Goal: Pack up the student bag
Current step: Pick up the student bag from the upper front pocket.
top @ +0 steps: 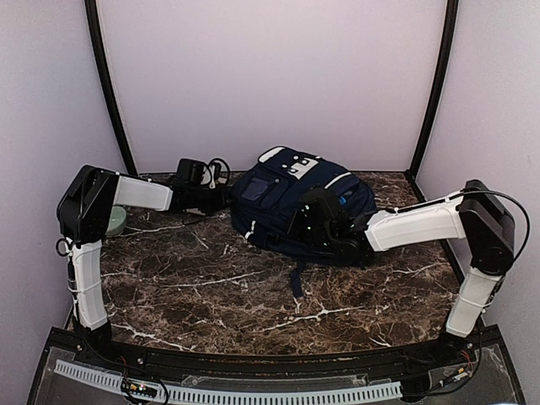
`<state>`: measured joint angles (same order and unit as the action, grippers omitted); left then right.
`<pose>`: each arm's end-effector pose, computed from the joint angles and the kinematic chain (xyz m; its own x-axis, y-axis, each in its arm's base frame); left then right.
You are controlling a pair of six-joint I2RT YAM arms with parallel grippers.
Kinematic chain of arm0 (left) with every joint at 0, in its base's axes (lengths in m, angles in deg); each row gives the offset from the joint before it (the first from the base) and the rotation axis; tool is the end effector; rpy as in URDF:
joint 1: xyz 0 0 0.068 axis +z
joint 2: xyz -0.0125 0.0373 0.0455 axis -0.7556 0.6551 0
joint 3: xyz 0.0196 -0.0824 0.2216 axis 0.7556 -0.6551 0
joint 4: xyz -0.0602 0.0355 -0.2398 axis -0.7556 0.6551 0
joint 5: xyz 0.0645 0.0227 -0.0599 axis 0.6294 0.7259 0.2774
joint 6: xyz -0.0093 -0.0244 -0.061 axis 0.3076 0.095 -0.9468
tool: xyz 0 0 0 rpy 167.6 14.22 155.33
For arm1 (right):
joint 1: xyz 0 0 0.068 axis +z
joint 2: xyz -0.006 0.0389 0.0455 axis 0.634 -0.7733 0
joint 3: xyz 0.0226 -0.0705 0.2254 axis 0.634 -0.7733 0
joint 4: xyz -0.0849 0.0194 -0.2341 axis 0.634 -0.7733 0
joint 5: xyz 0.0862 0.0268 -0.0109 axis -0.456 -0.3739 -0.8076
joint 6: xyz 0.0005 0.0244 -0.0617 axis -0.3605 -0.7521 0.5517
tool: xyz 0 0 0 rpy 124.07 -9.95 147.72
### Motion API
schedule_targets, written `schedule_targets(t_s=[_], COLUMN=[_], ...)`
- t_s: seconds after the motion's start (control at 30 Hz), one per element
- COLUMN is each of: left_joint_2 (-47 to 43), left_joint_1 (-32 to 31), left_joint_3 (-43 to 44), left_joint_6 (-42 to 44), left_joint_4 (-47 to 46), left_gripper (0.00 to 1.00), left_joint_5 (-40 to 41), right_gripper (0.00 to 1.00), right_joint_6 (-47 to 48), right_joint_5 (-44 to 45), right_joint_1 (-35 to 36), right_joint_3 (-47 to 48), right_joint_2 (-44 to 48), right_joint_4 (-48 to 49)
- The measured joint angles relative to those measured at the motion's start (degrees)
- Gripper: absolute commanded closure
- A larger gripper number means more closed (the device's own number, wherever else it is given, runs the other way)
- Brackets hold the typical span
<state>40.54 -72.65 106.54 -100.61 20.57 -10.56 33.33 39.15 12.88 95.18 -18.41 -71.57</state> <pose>0.4040 -0.1963 0.1462 -0.7048 -0.2009 -0.6804 0.3514 0.7343 -0.5808 0.2505 0.2959 0.1668 -0.6571 0.4075 -0.6342 -0.0860 0.7953 0.6001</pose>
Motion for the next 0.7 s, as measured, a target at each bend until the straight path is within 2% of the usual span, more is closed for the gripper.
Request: schedule_targets(t_s=[0.13, 0.47, 0.7], left_joint_2=[-0.11, -3.63, -4.83], left_joint_1=[-0.02, -1.97, -2.75], left_joint_3=[-1.09, -1.66, -1.66], left_joint_6=[0.24, 4.39, 7.63], left_joint_4=[-1.70, 2.49, 5.09], left_gripper=[1.00, 1.00, 1.00], left_joint_5=[0.33, 6.08, 9.46], right_gripper=[1.00, 1.00, 1.00], right_joint_6=[-0.48, 0.81, 4.44], right_joint_5=[-0.20, -4.00, -14.86], right_joint_1=[-0.48, -1.46, -5.68], right_joint_3=[-0.20, -5.11, -7.56], right_joint_2=[-0.07, 5.18, 11.67], right_joint_4=[0.00, -0.28, -7.43])
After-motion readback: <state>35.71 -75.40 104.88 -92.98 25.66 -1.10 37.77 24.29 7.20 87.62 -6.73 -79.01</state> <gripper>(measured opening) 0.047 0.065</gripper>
